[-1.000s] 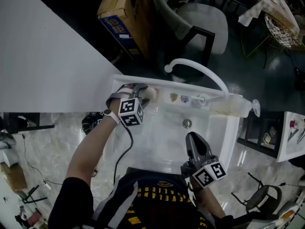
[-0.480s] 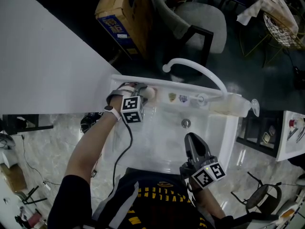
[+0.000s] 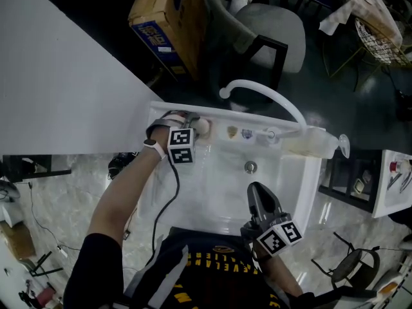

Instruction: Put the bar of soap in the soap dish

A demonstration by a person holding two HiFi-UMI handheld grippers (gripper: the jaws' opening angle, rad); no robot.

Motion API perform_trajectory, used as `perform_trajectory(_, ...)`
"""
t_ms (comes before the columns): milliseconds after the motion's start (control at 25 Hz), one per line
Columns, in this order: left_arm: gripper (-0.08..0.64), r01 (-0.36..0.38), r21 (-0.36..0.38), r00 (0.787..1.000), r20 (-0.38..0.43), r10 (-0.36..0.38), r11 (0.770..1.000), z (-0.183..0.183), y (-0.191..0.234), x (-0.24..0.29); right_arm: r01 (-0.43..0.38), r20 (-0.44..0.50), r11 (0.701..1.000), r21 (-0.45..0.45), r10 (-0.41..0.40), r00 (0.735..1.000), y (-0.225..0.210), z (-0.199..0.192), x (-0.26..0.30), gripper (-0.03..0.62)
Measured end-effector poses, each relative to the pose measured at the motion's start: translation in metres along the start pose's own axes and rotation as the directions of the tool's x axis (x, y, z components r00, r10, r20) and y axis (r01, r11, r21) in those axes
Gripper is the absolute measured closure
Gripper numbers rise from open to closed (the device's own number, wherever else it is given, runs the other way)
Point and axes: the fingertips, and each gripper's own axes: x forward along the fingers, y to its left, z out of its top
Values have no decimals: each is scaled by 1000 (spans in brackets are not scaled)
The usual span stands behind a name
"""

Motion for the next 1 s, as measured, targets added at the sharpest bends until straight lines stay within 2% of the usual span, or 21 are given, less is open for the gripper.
perform_trajectory(280,302,26,29,999,-26,-25,999,-2,-1,6,-11,-7,1000,-2,11,1000,4,-4,1,554)
perform_trajectory(520,301,54,59,997,-62,-50,997,-7,-2,11,12,3,1000,-3,-12,1000,1,-3,1,552)
perform_trajectory(1000,296,61,-9,997,-50,-62,998,-9,0,9,26,11,1000,10,-26,1000,1,-5,0,551)
